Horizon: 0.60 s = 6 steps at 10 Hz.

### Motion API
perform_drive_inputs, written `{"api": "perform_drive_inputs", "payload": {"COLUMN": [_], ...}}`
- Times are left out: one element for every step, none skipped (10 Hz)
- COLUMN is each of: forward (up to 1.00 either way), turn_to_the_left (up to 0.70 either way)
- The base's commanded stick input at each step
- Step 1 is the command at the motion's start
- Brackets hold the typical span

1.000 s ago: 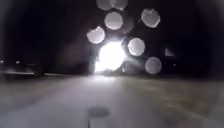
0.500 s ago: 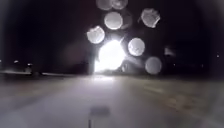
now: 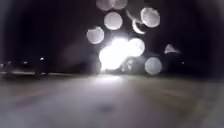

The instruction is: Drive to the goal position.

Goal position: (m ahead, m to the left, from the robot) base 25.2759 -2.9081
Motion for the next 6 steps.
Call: {"api": "perform_drive_inputs", "payload": {"forward": [1.00,1.00,1.00,1.00,1.00,1.00], "turn_to_the_left": [0.00,0.00,0.01,0.06,0.34,0.39]}}
